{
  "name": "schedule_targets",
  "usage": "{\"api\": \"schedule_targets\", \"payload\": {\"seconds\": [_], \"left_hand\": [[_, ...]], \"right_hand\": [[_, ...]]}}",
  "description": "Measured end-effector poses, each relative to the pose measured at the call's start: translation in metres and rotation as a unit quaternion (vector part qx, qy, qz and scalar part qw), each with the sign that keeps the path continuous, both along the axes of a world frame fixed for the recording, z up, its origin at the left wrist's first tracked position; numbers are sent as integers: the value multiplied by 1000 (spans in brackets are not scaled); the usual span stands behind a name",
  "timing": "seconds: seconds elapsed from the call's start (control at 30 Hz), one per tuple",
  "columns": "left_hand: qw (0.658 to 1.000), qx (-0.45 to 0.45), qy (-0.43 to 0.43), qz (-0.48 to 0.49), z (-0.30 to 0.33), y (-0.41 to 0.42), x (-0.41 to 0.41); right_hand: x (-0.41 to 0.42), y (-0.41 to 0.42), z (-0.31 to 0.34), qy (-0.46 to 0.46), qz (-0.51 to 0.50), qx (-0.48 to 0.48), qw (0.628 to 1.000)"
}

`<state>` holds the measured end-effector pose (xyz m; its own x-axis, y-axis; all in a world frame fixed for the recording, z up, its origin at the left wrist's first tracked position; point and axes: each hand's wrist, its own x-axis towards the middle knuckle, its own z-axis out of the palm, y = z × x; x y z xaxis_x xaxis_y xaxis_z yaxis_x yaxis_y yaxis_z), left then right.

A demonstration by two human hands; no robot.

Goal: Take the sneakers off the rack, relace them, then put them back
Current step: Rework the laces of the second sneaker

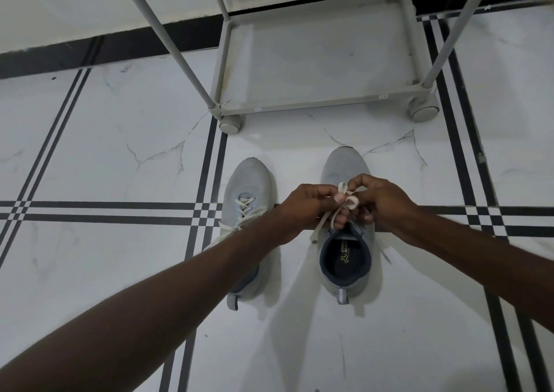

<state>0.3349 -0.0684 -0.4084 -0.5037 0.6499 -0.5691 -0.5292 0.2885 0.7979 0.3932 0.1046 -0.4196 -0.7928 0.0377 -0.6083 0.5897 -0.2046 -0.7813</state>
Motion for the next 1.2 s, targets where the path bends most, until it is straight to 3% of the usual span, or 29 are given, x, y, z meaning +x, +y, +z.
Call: {"api": "schedule_targets", "payload": {"seconds": [0.07, 0.13, 0.23, 0.3, 0.4, 0.5, 0.6, 0.67, 0.77, 0.8, 0.87, 0.97, 1.13, 1.2], "left_hand": [[996, -11, 74, -39, 4, -1, -1], [971, -67, 211, -88, 5, -1, -8], [884, -143, 432, -108, 5, 4, -3], [842, -138, 514, -87, 4, 8, 9], [809, -149, 565, -60, 0, 11, 16], [802, -150, 577, -42, -3, 13, 20], [809, -136, 571, -21, -7, 10, 25], [824, -136, 550, 13, -10, 6, 24], [862, -170, 473, 64, -9, 0, 23], [874, -182, 447, 63, -9, -3, 22], [865, -202, 459, 30, -13, -11, 19], [815, -225, 531, -54, -16, -19, 17], [661, -313, 649, -210, -17, -35, 17], [634, -308, 661, -257, -21, -46, 18]], "right_hand": [[-3, 0, -2, -13, 1, -4, 1000], [-3, 1, -1, -20, 14, -13, 1000], [-4, 5, -1, -26, 47, -31, 998], [-4, 9, 0, -31, 60, -43, 997], [-2, 12, 1, -56, 101, -67, 991], [-3, 13, -1, -66, 132, -45, 988], [-3, 14, 3, -39, 128, 15, 991], [1, 14, 9, 33, 137, 135, 981], [7, 12, 5, 174, 168, 380, 893], [8, 13, 2, 196, 168, 426, 867], [10, 19, -5, 220, 175, 496, 821], [17, 27, -9, 228, 239, 546, 770], [31, 35, -12, 221, 338, 601, 689], [34, 43, -17, 221, 354, 609, 675]]}}
